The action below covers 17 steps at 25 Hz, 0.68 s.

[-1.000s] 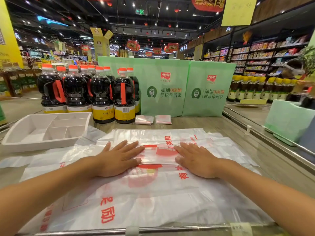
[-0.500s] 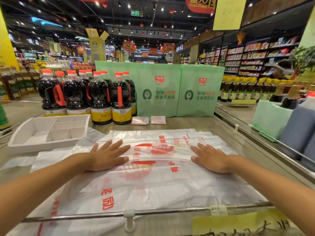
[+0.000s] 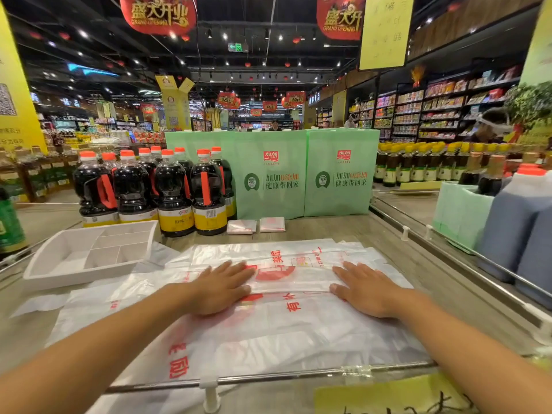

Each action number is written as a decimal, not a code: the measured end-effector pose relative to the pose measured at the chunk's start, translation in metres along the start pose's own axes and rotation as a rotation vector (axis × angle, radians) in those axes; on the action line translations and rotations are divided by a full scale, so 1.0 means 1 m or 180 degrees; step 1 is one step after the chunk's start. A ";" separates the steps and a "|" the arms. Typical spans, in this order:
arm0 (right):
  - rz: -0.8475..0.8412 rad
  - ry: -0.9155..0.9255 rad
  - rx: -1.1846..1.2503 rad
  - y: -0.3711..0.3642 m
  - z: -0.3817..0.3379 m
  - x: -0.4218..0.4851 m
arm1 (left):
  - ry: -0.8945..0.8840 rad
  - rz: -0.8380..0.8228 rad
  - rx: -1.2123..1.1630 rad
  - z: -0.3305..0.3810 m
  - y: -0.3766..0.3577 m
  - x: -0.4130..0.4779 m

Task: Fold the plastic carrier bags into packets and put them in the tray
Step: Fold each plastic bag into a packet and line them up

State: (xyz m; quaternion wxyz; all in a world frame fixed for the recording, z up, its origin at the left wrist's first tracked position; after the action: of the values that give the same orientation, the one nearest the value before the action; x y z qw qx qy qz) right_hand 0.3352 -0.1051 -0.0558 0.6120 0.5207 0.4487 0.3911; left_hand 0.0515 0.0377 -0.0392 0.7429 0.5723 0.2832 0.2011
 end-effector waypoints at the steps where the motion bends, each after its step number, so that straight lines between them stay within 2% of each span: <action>1: 0.0026 0.0032 0.0010 0.002 -0.002 -0.002 | -0.0093 -0.0006 -0.0037 0.018 -0.002 0.008; 5: 0.0017 0.0123 0.0158 0.004 -0.007 -0.007 | -0.0477 0.0128 -0.0077 0.069 -0.013 0.040; 13: 0.0022 0.0367 0.0204 0.023 0.002 -0.011 | -0.0424 0.0026 -0.0056 0.054 -0.016 0.043; 17: 0.0259 0.0351 -0.0233 0.031 0.022 -0.008 | -0.0476 -0.0036 -0.0130 0.050 -0.015 0.044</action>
State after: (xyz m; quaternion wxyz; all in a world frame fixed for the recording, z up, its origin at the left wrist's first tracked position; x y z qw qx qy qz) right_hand 0.3538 -0.1143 -0.0228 0.5886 0.4934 0.4456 0.4599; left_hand 0.1171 0.0243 -0.0530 0.7746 0.5688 0.2259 0.1593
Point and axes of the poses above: each hand's wrist, its own x-axis towards the middle knuckle, its own y-axis out of the back of the hand, z = x × y, the point moved 7 cm from there along x, towards the middle knuckle, and after that the axes turned 8 degrees about -x, right-handed, at the moved point
